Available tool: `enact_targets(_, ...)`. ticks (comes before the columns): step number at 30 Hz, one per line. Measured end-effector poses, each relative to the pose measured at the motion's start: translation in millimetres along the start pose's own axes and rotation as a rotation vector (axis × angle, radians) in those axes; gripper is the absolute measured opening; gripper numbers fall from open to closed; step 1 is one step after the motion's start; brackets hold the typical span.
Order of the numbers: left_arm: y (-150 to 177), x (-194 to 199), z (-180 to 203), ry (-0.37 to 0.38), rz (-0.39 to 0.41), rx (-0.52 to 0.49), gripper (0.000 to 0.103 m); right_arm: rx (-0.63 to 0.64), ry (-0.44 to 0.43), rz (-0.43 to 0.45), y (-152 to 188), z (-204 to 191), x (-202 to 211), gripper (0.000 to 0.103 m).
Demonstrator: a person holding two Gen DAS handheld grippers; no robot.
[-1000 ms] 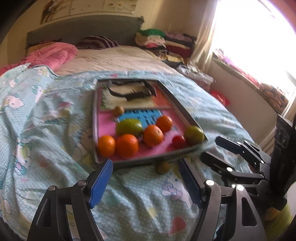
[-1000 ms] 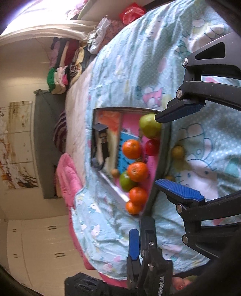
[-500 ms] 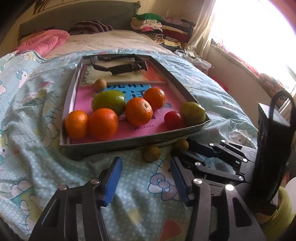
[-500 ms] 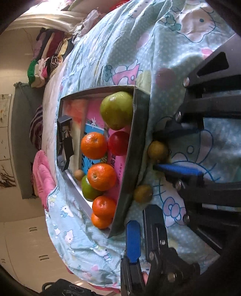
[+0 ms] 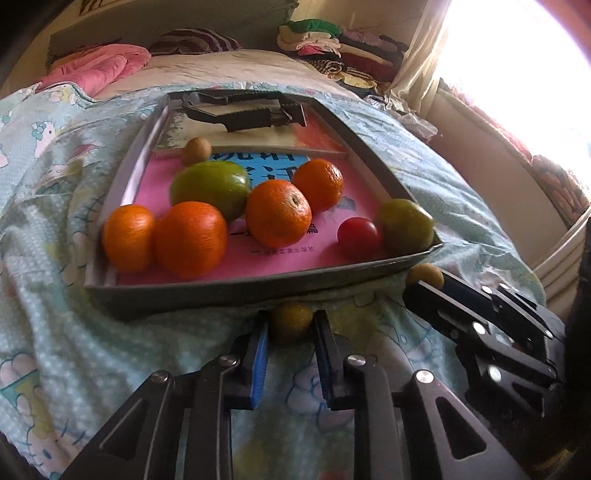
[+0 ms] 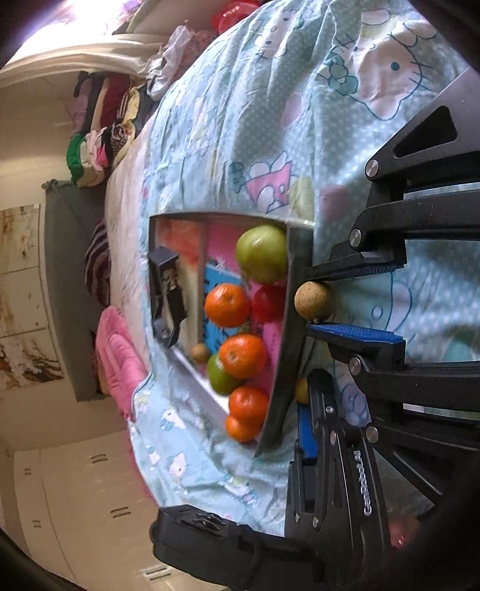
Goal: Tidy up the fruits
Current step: 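Grasp a small brown fruit with the left tool while the right tool grasps another, then lower both small brown fruits into the tray and open both tools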
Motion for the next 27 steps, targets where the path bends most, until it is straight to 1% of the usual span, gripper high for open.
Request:
enact_targets(4,1.0,27.1,-9.0,-0.007,0.052,0.003,0.024,0.018,-0.022,0.014,-1.8,-8.7,4.6,0.023)
enact_targets(6,-1.4,41.8,-14.5,-0.022,0.083,0.001,0.024,0.02,-0.029,0.018,-3.0,-11.8,6.3,0.023)
enact_targets(9,-6.6,51.3,-20.1,-0.035,0.111,0.006,0.024,0.027,-0.03,0.024,-4.9,-15.2,7.9,0.023)
enact_targets(16,-20.7,43.4,-23.8,-0.019,0.108,0.023,0.024,0.053,-0.036,0.05,-15.1,-21.4,9.1,0.023)
enact_targets(22,-26.9,36.4,-13.7,-0.017,0.104,-0.01,0.024,0.078,-0.031,0.054,-24.3,-21.6,3.0,0.023)
enact_targets(27,-31.4,25.6,-5.5,-0.019,0.084,-0.037,0.024,0.091,-0.031,0.033,-28.4,-18.8,-6.6,0.023)
Point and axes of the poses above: each gripper's, at about its wrist camera, not at the fingertips, and x roughly against the way its jaws point, z to its right, y to its underside, the point moved 1 cm from there along -x, roughly the way its jaws point, and after that the axes turned 6 degrees about -x, right-handed, at the moved point
